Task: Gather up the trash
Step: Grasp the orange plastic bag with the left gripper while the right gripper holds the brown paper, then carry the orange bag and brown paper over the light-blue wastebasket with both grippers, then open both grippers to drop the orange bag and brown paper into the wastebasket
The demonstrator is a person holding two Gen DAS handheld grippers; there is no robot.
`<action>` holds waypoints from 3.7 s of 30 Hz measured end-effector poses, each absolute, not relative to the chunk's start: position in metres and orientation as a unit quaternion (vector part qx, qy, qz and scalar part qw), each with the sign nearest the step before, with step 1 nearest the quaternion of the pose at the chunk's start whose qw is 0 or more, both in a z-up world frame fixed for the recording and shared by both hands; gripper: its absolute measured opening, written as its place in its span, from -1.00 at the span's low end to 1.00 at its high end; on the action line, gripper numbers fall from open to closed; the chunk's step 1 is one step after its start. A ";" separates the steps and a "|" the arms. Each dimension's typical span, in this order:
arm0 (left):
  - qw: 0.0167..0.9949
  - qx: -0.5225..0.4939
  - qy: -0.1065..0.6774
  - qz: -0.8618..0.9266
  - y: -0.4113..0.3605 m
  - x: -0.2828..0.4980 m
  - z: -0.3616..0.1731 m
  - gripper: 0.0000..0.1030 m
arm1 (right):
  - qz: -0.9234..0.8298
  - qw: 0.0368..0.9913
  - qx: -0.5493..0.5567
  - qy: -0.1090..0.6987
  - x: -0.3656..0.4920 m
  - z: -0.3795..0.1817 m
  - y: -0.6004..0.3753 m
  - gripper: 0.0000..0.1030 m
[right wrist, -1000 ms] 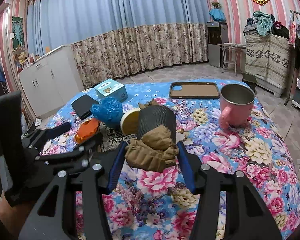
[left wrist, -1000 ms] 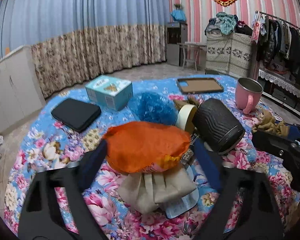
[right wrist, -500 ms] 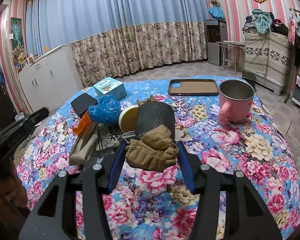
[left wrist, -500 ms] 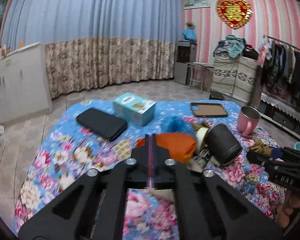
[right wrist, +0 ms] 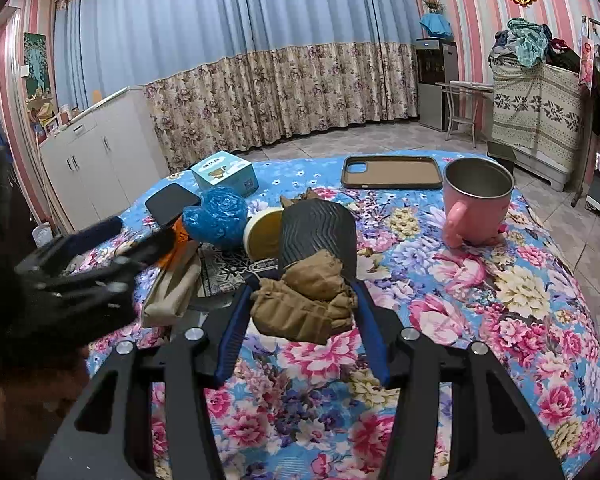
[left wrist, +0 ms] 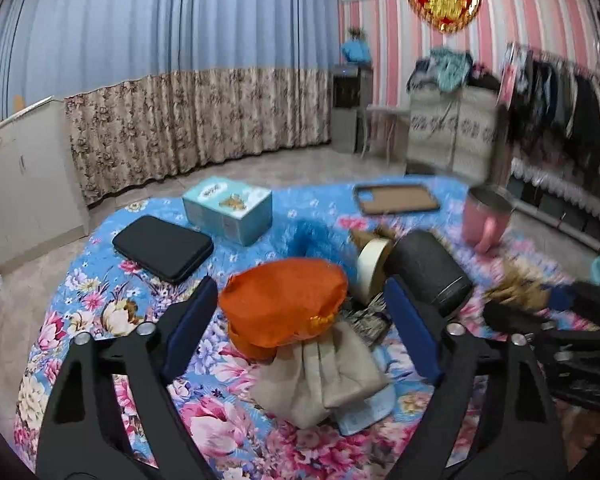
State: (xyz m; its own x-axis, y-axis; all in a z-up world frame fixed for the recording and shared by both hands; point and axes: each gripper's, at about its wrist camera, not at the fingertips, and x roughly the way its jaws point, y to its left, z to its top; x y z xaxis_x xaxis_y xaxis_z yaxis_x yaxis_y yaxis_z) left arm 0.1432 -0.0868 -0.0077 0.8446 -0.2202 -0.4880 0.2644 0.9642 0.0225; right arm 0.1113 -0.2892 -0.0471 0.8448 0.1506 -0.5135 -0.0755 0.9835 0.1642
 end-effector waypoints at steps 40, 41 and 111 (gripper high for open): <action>0.985 0.009 0.143 -0.095 -0.034 -0.003 0.011 -0.95 | 0.073 0.974 0.043 0.209 0.047 -0.036 -0.283 0.00; 0.985 0.005 0.145 -0.096 -0.033 -0.003 0.011 -0.95 | 0.072 0.974 0.044 0.208 0.047 -0.035 -0.283 0.00; 0.827 -0.033 0.219 -0.516 -0.420 -0.068 0.007 -0.92 | -0.246 0.949 0.096 0.174 -0.158 -0.025 -0.616 0.13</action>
State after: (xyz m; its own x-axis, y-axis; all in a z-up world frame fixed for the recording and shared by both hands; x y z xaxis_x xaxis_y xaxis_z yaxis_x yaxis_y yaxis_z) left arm -0.0680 -0.4199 0.0066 0.3709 -0.8685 -0.3288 0.8394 0.4650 -0.2814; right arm -0.1578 -0.6158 -0.0247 0.8190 -0.4329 -0.3767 0.4997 0.8607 0.0971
